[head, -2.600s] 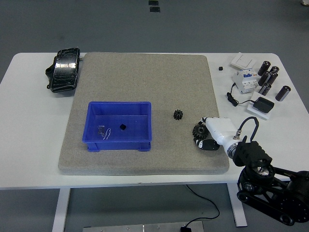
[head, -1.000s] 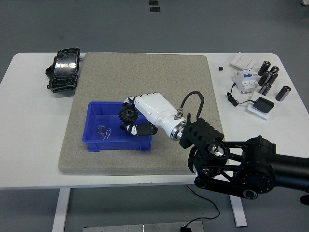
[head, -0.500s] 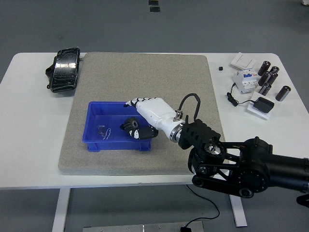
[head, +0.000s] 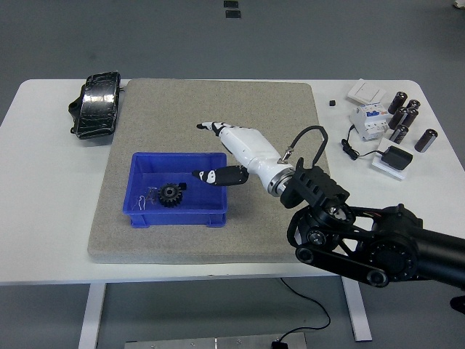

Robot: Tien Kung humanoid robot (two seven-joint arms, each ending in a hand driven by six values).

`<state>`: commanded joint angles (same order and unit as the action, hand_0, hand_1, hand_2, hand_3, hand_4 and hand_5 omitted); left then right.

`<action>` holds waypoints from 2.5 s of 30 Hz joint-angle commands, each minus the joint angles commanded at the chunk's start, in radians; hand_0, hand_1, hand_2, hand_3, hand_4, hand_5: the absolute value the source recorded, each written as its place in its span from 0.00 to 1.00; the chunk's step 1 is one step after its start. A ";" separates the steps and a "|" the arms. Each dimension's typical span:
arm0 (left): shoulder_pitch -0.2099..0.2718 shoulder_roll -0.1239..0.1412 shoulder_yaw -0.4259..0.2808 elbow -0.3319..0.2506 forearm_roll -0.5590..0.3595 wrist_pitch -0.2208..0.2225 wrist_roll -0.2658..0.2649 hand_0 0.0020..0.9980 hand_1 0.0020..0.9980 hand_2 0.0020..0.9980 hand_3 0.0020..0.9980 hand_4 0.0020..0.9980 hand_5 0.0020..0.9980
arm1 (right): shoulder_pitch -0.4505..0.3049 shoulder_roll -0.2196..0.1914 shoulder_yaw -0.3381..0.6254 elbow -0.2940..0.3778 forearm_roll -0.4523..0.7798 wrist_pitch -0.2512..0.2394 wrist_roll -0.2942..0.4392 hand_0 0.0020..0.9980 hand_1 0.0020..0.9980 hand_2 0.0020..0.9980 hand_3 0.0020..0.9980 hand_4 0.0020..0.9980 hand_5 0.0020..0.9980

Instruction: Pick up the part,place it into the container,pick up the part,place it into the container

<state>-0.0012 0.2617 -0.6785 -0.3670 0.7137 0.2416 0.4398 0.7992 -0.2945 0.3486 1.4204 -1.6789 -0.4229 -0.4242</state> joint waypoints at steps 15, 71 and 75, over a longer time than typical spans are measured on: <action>-0.005 0.000 0.002 0.000 0.000 0.000 -0.001 0.68 0.67 0.60 0.54 0.46 0.48 | 0.008 -0.017 -0.110 -0.240 -0.053 0.056 -0.029 0.58 0.70 0.78 0.80 0.81 0.42; -0.009 0.004 0.008 0.001 -0.015 0.007 -0.012 0.68 0.67 0.60 0.54 0.46 0.48 | 0.008 0.019 -0.256 -0.357 -0.019 -0.024 0.014 0.40 0.54 0.45 0.68 0.42 0.05; -0.008 0.004 0.007 0.000 -0.014 0.008 -0.012 0.68 0.67 0.60 0.54 0.46 0.48 | 0.007 0.017 -0.257 -0.362 -0.014 -0.029 0.017 0.41 0.54 0.44 0.68 0.40 0.02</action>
<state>-0.0091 0.2657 -0.6714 -0.3665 0.6995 0.2495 0.4280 0.8063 -0.2779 0.0919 1.0582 -1.6928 -0.4522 -0.4075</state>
